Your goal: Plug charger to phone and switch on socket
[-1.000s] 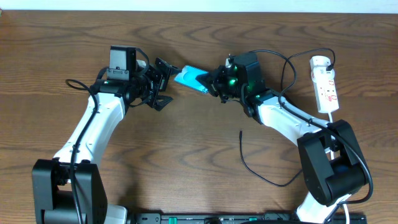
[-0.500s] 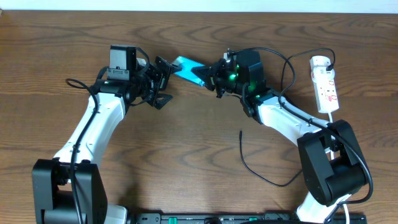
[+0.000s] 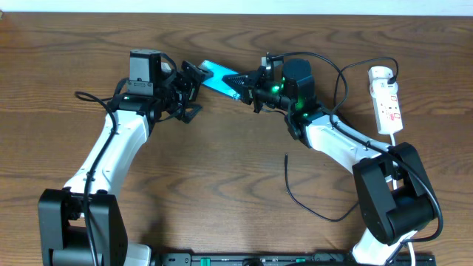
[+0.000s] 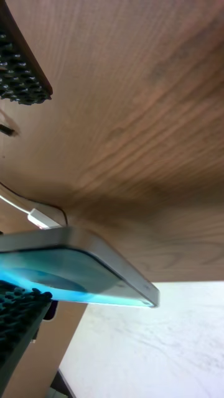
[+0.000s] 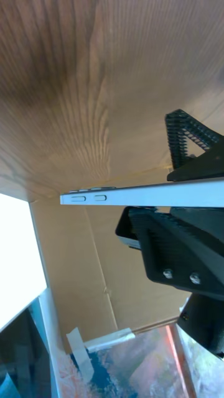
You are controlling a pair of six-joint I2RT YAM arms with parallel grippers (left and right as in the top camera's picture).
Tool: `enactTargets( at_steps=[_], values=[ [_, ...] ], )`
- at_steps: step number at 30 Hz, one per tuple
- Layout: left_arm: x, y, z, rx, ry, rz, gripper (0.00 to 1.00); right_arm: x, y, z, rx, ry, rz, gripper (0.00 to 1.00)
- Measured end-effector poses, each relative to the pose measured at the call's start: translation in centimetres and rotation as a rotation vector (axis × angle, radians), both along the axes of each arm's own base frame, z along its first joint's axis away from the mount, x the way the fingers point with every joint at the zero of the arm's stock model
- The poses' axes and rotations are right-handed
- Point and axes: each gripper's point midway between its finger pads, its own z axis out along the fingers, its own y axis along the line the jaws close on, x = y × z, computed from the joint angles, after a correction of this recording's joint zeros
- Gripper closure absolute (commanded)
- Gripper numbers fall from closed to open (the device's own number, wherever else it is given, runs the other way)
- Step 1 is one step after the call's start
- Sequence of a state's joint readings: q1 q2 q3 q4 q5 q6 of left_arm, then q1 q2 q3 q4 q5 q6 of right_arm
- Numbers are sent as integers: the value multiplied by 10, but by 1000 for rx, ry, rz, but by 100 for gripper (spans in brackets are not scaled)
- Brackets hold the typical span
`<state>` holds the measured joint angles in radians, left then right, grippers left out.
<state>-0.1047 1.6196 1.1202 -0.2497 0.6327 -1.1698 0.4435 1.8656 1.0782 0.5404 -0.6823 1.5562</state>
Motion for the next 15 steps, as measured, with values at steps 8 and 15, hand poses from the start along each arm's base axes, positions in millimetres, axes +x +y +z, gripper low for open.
enactTargets(
  at_steps=[8, 15],
  values=[
    [8, 1, 6, 3, -42, 8, 6, -3, 3, 1, 11, 8, 18, 99],
    [18, 0, 16, -11, -103, 14, 6, -3, 3, 5, 19, -7, 22, 99]
  ],
)
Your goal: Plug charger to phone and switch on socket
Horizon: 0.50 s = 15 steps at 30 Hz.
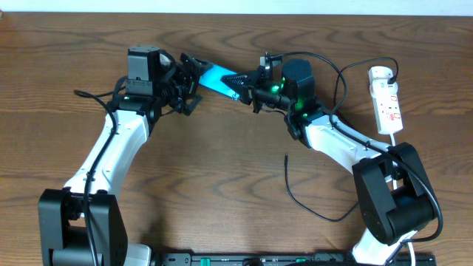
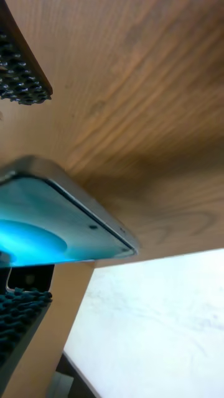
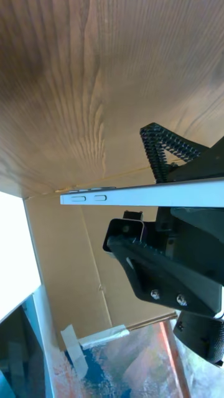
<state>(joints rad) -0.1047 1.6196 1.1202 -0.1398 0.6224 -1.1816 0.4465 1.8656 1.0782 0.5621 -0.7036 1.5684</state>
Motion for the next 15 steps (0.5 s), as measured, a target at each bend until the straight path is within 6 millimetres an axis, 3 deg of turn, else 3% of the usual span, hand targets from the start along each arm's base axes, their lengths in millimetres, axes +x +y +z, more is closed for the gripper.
enactTargets(
  at_steps=[7, 15],
  values=[
    [5, -1, 6, -20, -17, 13, 7, 1, 2, 15, 44, -39, 8, 99],
    [17, -6, 28, -74, -109, 8, 7, 0, 3, 22, 75, -38, 12, 99]
  ],
)
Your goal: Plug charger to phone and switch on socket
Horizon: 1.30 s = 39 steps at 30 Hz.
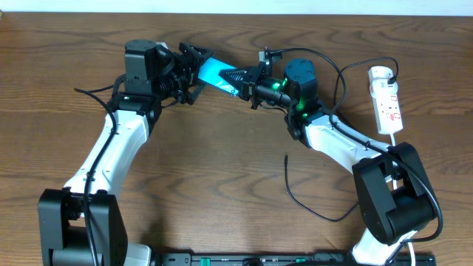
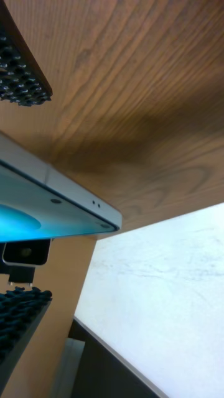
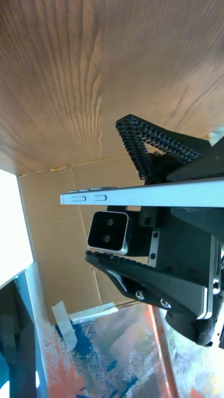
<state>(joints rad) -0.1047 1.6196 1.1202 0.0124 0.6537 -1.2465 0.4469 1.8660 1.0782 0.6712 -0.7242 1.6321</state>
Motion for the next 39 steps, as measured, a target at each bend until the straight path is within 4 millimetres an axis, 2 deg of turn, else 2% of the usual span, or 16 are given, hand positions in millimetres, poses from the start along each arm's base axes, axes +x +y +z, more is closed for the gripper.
enactTargets(
  at_steps=[1, 6, 10, 30, 36, 39],
  values=[
    [0, 0, 0, -4, 1, 0, 8, 0, 0, 0, 2, 3, 0, 99],
    [1, -1, 2, -11, -4, 2, 25, -4, 6, 2, 8, 4, 14, 99],
    [4, -1, 7, -16, -29, 1, 31, -8, 9, 2, 11, 11, 24, 99],
    [8, -2, 14, -20, -66, 0, 40, -6, 9, 3, 71, 143, 2, 98],
    [8, -2, 14, -20, -65, 1, 49, -5, 8, 4, 89, 182, -11, 98],
    [8, -2, 14, -20, -65, 1, 50, -4, 8, 4, 94, 186, -17, 98]
  ],
)
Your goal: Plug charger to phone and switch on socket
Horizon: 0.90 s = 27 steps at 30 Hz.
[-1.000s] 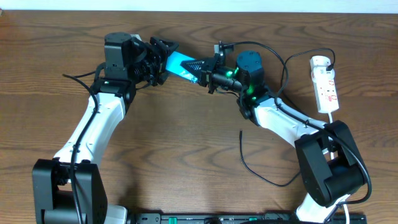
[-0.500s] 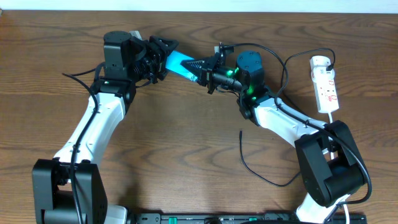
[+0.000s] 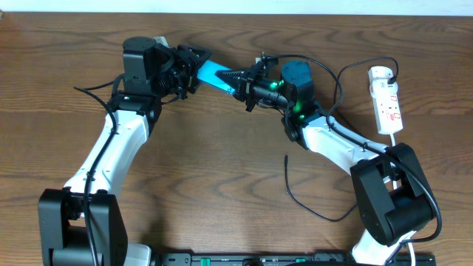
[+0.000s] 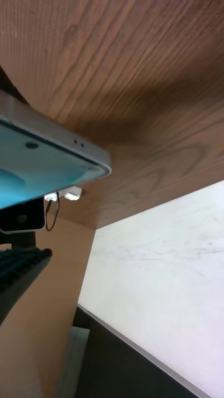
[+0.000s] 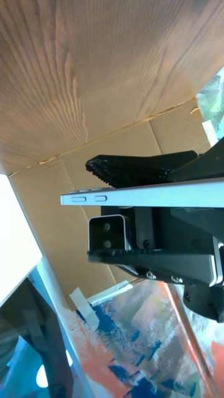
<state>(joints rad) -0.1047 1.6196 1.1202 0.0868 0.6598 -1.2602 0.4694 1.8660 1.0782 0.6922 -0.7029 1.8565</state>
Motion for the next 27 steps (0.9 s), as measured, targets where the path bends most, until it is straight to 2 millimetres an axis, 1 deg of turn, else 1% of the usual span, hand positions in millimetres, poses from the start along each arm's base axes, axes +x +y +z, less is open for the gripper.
enactTargets(
  at_steps=[4, 5, 16, 19, 21, 25, 27],
  values=[
    [0, 0, 0, 1, 0, 0, 60, 1, 0, 0, 2, 3, -5, 98],
    [0, 0, 0, 0, 1, 0, 60, 1, 0, 1, 4, 3, -7, 98],
    [0, 0, 0, -2, 3, 1, 60, 3, 2, 1, 6, 5, -35, 98],
    [-1, -1, 0, -6, 4, -4, 62, 3, 3, 1, 5, 5, -39, 98],
    [-1, -1, 0, -8, 4, -8, 66, 4, 3, 1, 4, 4, -45, 98],
    [-2, -2, -1, -19, 19, -6, 78, 5, 3, 2, 6, 3, -54, 98],
    [-3, -2, -1, -21, 23, -5, 80, 6, 2, 3, 8, 1, -57, 98]
  ],
)
